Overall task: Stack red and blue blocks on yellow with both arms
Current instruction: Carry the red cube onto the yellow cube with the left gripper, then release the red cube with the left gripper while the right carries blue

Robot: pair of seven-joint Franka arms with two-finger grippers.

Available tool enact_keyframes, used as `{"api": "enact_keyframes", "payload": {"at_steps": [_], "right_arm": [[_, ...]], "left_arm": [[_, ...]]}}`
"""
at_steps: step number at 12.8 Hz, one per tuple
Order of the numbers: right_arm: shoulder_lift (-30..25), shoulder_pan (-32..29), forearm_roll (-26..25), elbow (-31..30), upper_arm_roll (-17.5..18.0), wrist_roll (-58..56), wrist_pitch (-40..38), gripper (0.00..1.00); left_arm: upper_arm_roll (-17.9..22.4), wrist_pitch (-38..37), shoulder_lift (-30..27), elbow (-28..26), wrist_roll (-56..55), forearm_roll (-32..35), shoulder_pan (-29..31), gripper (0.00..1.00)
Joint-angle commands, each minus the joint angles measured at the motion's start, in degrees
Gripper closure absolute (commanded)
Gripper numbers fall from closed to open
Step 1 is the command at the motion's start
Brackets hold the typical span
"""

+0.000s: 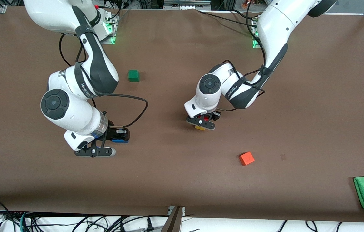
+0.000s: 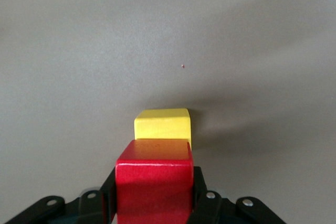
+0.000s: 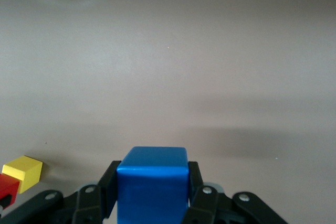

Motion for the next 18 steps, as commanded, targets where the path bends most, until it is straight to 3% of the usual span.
{"api": "enact_keyframes", "payload": {"at_steps": [1,18], "right_arm": [[1.1,-0.3,0.7,2.5,0.9,2.4,0.1,0.8],[1.9,4.5,0.4,2.5,0.9,12.3,2.7,0.79]], "left_arm": [[0.1,1.0,1.5,1.8,-0.8,1.7,-0.5,1.0],[1.1,1.6,1.9,3.0,-0.2,2.3,-0.5,1.0]]}}
